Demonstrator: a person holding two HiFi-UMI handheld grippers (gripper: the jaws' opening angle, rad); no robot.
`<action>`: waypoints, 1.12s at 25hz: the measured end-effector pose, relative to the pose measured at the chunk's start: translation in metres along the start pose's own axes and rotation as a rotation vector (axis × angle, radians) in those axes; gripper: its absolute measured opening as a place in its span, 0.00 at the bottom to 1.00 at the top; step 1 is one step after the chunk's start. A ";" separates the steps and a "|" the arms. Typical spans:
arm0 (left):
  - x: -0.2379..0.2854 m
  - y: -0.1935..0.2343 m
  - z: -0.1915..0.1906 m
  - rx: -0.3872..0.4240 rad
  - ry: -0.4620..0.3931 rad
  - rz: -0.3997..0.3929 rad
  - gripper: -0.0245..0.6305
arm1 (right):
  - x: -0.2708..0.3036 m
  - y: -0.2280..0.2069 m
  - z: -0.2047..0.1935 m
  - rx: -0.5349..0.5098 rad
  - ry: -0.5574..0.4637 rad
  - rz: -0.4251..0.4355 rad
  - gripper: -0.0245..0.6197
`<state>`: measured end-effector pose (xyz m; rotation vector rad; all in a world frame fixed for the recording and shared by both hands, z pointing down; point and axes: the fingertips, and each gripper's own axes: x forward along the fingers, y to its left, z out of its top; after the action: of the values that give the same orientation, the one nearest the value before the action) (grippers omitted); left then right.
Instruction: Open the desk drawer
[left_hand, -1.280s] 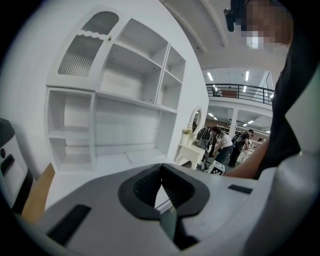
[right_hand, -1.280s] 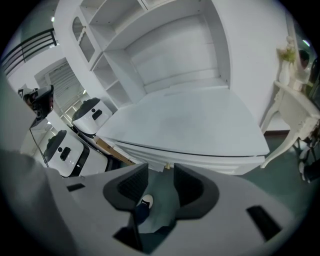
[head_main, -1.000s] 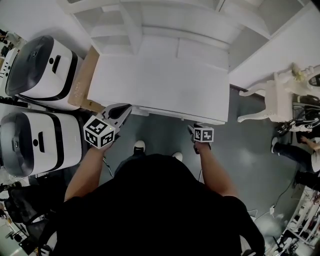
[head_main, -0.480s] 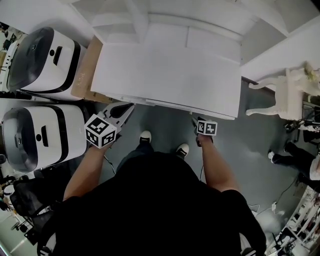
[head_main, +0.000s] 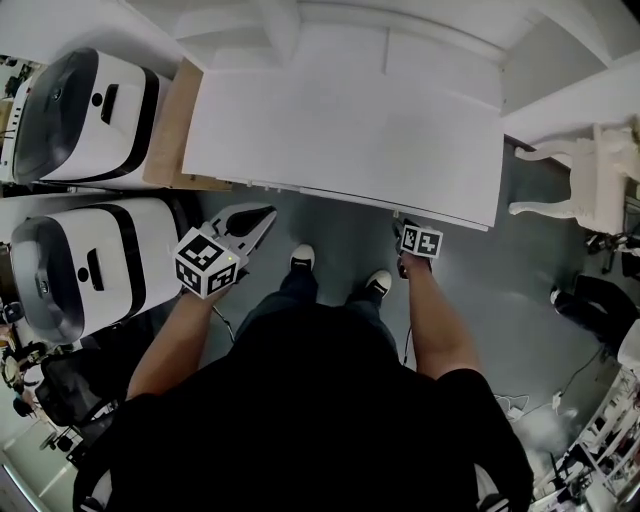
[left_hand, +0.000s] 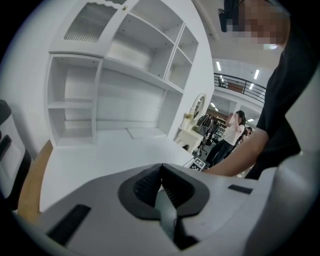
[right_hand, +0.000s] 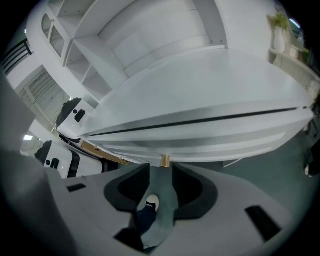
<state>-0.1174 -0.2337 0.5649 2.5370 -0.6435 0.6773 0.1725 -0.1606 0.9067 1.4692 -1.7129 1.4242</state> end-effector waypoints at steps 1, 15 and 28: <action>0.001 0.001 -0.002 -0.001 0.005 -0.003 0.05 | 0.005 -0.001 -0.001 0.008 0.001 -0.003 0.24; -0.003 0.019 -0.029 -0.022 0.064 -0.022 0.05 | 0.042 -0.007 -0.002 0.109 -0.019 -0.018 0.21; -0.004 0.025 -0.040 -0.042 0.073 -0.027 0.05 | 0.051 -0.011 0.002 0.098 -0.008 -0.053 0.18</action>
<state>-0.1478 -0.2318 0.6014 2.4653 -0.5918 0.7359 0.1666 -0.1823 0.9534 1.5617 -1.6171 1.4957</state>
